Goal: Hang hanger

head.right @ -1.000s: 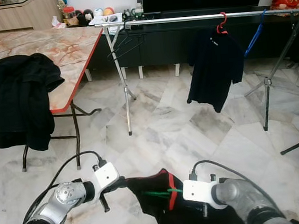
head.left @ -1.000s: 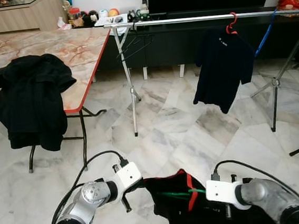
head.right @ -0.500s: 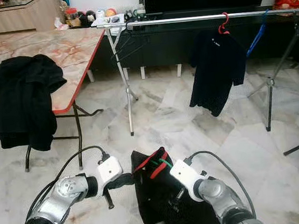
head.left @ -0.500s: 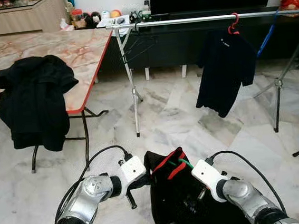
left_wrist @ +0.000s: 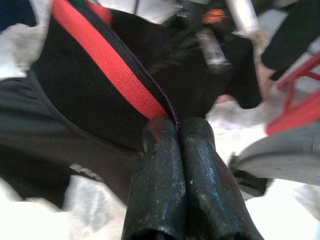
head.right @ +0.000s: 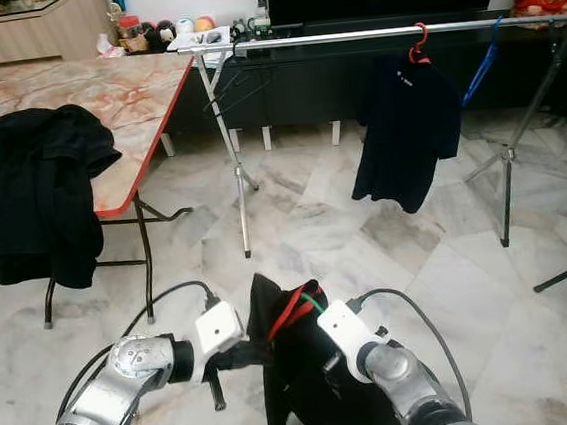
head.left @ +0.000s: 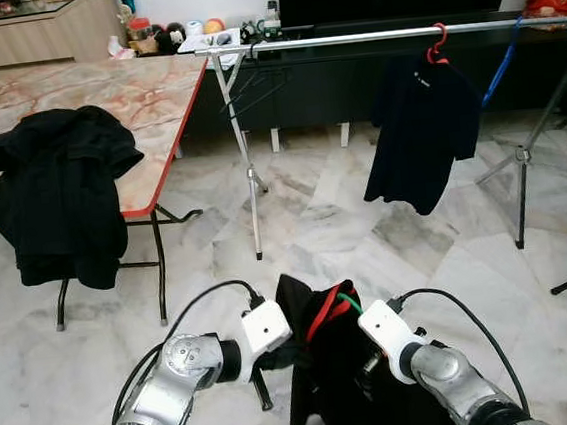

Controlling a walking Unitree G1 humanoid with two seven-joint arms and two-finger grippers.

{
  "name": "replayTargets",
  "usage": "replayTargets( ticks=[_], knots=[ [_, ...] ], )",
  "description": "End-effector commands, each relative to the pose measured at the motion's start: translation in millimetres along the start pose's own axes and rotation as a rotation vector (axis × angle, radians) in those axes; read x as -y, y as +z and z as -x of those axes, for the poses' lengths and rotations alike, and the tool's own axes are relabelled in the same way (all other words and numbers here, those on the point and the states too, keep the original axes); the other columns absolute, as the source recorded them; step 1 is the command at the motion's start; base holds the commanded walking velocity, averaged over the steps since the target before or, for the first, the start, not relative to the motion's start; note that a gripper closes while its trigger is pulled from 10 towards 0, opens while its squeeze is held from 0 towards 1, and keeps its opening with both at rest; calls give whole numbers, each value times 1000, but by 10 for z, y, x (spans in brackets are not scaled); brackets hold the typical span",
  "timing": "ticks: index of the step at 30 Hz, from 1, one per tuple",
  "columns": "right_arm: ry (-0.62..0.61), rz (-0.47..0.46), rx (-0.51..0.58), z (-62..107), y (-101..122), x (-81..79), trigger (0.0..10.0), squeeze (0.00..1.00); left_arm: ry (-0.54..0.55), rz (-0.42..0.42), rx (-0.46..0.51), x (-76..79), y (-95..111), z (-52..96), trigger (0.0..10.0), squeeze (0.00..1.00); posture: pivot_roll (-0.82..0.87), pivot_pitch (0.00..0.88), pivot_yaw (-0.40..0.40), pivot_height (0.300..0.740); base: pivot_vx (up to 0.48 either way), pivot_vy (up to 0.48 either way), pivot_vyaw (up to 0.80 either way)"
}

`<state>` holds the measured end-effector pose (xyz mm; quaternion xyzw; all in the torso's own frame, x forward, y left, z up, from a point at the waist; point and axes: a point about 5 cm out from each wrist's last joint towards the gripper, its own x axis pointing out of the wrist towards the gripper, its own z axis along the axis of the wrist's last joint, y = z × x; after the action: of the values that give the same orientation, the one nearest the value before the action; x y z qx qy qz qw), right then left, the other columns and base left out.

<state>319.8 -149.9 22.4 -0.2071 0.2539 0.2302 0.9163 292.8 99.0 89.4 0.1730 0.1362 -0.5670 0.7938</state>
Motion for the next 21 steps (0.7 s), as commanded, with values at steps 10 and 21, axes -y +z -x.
replayTargets(
  ticks=[10, 21],
  knots=[
    [-143, -259, 164, -16, 289, 172, 0, 0, -96, 11, 4, 153, 105, 5, 0, 0, 114, 89, 35, 740, 0, 0, 0],
    [-100, -273, 180, -31, 331, 139, 0, 0, -73, 51, 2, 132, 137, 37, 10000, 1000, 113, 90, 33, 740, 0, 0, 0]
  ],
)
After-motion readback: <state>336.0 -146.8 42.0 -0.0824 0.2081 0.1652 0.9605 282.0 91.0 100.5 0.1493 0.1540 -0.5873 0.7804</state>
